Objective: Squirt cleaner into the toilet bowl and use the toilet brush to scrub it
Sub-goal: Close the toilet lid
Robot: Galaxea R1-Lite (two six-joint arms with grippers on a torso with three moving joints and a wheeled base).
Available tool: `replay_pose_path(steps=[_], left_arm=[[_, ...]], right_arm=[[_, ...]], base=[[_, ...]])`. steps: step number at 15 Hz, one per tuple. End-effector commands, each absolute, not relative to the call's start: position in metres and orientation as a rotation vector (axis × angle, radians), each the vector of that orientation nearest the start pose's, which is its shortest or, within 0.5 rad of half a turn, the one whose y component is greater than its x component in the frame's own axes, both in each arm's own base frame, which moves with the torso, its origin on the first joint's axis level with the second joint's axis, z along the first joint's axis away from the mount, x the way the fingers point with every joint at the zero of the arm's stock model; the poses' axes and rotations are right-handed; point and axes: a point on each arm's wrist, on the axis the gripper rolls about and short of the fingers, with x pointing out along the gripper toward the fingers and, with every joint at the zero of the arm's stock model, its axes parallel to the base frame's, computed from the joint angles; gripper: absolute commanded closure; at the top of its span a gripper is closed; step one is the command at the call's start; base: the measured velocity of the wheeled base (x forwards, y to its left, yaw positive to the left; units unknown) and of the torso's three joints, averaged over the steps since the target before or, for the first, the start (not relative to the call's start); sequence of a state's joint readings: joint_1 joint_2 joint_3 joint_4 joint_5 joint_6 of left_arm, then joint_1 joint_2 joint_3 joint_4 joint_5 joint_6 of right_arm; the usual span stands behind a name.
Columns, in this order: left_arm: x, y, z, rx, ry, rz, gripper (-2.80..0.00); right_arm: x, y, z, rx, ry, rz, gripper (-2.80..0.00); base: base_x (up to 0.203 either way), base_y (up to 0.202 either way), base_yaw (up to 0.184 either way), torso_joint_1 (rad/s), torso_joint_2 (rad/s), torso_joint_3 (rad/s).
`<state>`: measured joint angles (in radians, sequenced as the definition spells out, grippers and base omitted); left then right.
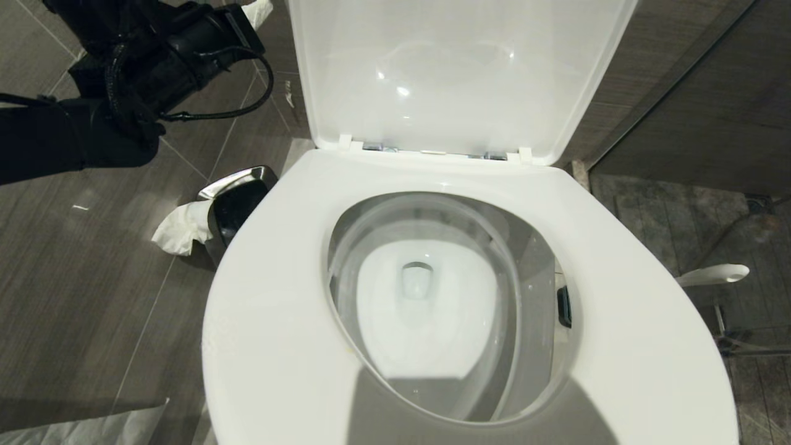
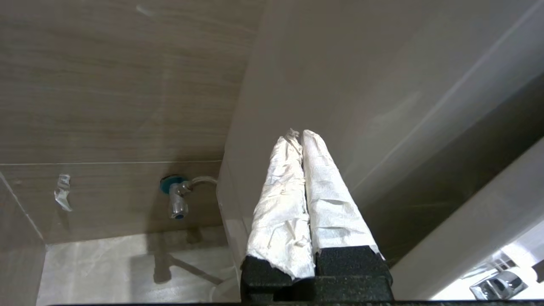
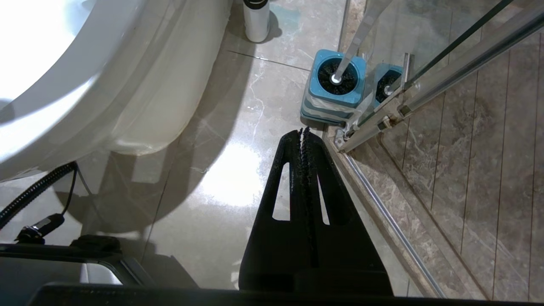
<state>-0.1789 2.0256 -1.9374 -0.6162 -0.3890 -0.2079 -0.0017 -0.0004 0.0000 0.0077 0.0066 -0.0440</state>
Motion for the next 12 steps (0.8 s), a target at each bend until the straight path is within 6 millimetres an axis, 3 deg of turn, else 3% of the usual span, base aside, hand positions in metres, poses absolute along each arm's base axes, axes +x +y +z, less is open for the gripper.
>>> replay_pose_path(steps=[1,12], left_arm=[[0.398,-0.082,0.374,-0.14,-0.461,-0.612,0.0],[0.402,-0.097,0.366,-0.126,-0.459,-0.639,0.0]], right_arm=[[-0.023,0.0,0.074,-0.044,0.008,0.005,0.0],[-0.023,0.0,0.074,-0.044,0.008,0.005,0.0]], base=[[0.0,0.0,0.0,0.0,0.0,0.0],[0.0,0.0,0.0,0.0,0.0,0.0]])
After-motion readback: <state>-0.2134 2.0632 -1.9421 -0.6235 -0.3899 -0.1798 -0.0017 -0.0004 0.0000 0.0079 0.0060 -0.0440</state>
